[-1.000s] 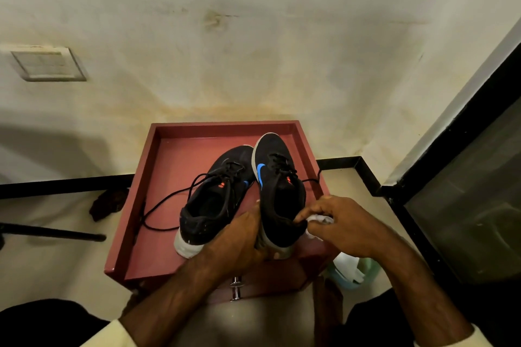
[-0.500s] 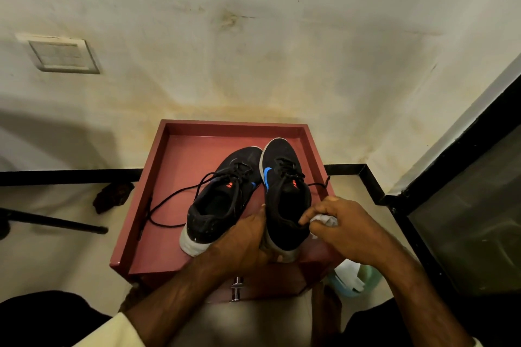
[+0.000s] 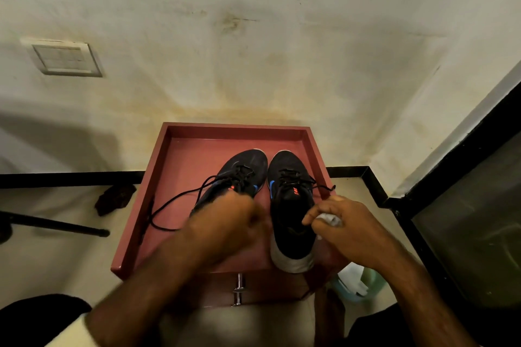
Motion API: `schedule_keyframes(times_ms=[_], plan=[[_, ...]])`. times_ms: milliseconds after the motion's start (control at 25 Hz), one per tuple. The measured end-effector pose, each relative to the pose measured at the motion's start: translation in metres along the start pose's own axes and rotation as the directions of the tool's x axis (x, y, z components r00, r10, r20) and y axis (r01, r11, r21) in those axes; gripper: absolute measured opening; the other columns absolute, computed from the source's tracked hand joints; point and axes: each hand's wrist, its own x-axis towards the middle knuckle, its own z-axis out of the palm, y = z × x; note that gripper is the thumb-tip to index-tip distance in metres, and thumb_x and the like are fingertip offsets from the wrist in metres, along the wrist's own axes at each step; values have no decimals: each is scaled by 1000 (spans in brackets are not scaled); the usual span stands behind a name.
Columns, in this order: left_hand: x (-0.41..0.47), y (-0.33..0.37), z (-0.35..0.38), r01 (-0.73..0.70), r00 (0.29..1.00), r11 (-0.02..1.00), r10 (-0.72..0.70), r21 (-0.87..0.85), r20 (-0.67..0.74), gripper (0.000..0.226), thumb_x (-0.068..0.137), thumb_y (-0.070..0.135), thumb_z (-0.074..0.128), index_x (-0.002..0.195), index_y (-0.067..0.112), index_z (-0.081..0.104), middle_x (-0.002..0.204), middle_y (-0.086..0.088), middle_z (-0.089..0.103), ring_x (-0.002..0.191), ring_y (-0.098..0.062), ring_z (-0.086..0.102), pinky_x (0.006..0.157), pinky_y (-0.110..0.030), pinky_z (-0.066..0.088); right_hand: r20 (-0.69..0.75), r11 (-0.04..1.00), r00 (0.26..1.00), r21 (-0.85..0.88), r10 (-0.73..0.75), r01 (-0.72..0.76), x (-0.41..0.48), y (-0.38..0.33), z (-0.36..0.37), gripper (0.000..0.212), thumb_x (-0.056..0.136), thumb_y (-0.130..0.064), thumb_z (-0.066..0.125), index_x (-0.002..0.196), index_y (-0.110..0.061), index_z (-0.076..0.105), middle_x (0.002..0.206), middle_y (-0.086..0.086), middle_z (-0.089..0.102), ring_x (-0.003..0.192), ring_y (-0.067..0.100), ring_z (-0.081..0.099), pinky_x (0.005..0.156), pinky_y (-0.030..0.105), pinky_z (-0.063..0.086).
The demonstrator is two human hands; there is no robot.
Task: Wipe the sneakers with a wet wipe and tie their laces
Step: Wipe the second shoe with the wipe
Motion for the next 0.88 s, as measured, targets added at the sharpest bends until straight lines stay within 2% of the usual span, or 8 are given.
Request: schedule_keyframes(times_ms=[80, 160, 240, 320, 520, 640, 720, 880], plan=[[-3, -39, -23, 104, 987, 990, -92, 91, -129, 44, 97, 24, 60, 140, 33, 60, 140, 2, 64, 124, -18, 62, 109, -36, 50, -113, 994, 994, 110, -1, 14, 2, 0, 1, 24, 93, -16, 69, 105, -34, 80, 106, -16, 69, 98, 1, 67, 81, 17, 52], [3, -62, -36, 181, 983, 968, -185, 171, 10, 79, 91, 18, 64, 159, 38, 29, 166, -2, 31, 147, -26, 38, 119, -42, 39, -203, 975, 979, 220, 8, 38, 6, -2, 6, 32, 93, -16, 67, 118, -34, 77, 119, -16, 71, 109, -2, 66, 91, 17, 53], [18, -72, -26, 211, 952, 949, -254, 233, 173, 94, 89, 15, 66, 161, 46, 13, 172, -2, 7, 152, -33, 29, 117, -49, 42, -237, 957, 971, 284, 6, 63, 13, -6, 11, 33, 92, -24, 66, 122, -34, 76, 125, -13, 71, 115, 0, 66, 101, 26, 55], [29, -73, -9, 207, 956, 951, -246, 230, 160, 89, 92, 15, 64, 158, 53, 17, 171, -3, 12, 146, -34, 39, 110, -50, 49, -243, 938, 970, 334, -5, 89, 16, -12, 18, 33, 87, -32, 64, 117, -34, 78, 122, -11, 74, 113, 4, 69, 102, 36, 58], [42, -73, -10, 150, 989, 964, -146, 220, -33, 72, 93, 4, 49, 143, 55, 47, 149, -4, 54, 115, -29, 65, 90, -41, 59, -191, 915, 976, 365, -106, 171, 30, -40, 42, 28, 98, -10, 65, 112, -30, 78, 112, -15, 78, 107, 2, 72, 101, 34, 59], [30, -88, -30, 94, 969, 994, -102, -48, -225, 73, 85, -5, 49, 130, 50, 63, 138, 2, 67, 105, -20, 69, 83, -25, 57, -262, 853, 961, 477, -89, 210, 60, -67, 36, 22, 98, -14, 67, 110, -29, 77, 109, -13, 79, 101, 6, 76, 96, 40, 62], [16, -97, -42, 42, 924, 965, -136, -260, -358, 79, 80, -13, 47, 127, 46, 68, 134, 14, 67, 103, -8, 68, 80, -13, 54, -307, 835, 939, 469, -152, 288, 79, -87, 31, 22, 98, -13, 69, 112, -28, 78, 111, -14, 79, 102, 3, 75, 95, 35, 62], [-4, -106, -43, -65, 880, 880, -172, -470, -442, 84, 73, -24, 45, 127, 36, 69, 131, 17, 68, 124, -6, 62, 101, -21, 52, -227, 828, 922, 409, -315, 383, 95, -111, 54, 36, 97, -13, 71, 131, -27, 73, 123, -13, 74, 112, 4, 71, 99, 35, 61]])
